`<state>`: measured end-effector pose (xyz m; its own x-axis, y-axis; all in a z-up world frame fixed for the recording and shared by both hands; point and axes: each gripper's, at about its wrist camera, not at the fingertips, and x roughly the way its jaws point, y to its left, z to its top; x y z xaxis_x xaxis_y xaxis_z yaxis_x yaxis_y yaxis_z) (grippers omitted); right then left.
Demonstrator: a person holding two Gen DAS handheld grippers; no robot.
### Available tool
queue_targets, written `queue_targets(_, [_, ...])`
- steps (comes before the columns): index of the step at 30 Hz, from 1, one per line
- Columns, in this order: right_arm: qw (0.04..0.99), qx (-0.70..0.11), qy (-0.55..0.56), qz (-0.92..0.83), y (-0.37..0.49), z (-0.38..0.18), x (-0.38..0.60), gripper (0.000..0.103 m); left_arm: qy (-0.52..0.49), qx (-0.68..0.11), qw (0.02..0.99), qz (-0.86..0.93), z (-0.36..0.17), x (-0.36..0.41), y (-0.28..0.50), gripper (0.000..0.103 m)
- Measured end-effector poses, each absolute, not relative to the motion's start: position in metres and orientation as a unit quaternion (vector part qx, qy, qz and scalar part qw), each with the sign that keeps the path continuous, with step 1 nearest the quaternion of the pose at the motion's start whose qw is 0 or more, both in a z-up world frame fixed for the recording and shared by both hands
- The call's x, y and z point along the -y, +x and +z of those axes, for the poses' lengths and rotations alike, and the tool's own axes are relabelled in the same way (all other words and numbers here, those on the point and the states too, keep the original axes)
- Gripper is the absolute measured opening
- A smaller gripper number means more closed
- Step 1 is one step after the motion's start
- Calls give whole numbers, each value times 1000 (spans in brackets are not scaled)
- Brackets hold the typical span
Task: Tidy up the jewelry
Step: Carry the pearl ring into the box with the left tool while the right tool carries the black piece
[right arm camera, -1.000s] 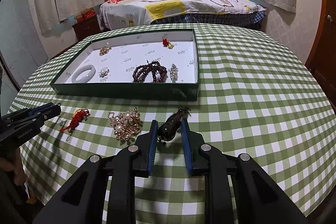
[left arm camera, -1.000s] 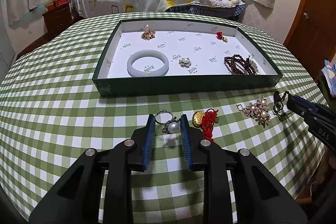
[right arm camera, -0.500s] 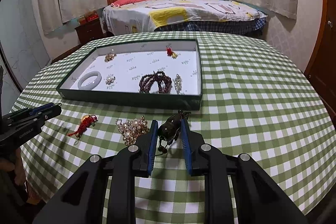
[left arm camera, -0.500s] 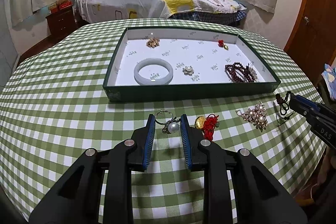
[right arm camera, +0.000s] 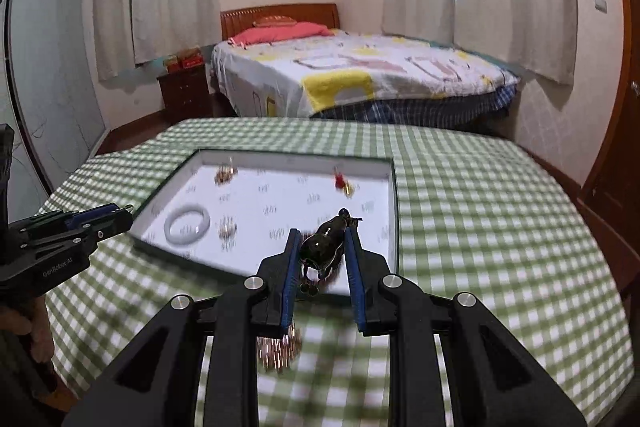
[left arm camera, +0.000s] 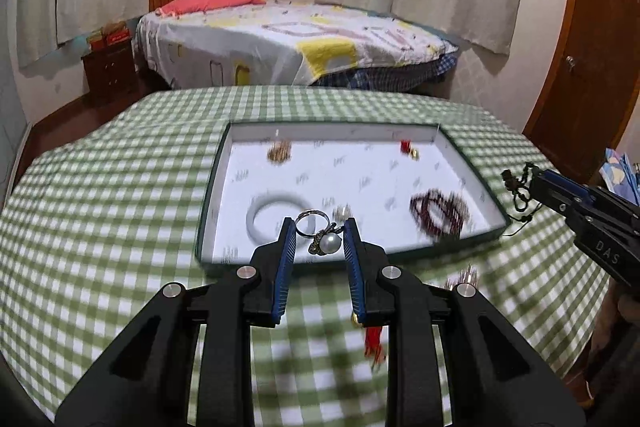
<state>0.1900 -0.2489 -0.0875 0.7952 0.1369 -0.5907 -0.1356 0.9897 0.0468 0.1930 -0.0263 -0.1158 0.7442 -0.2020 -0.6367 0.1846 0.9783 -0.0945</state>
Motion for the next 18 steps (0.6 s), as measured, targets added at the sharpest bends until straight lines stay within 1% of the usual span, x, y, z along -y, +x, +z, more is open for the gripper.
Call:
queue_targets(10, [956,-282,1,85,246,-75,239,23,-9,-316,942,-112,-100,44,252,24])
queue_targets(18, [945,-310,1,103,299,-98,221,23,12,-334,936,-113,-120,64,309,24])
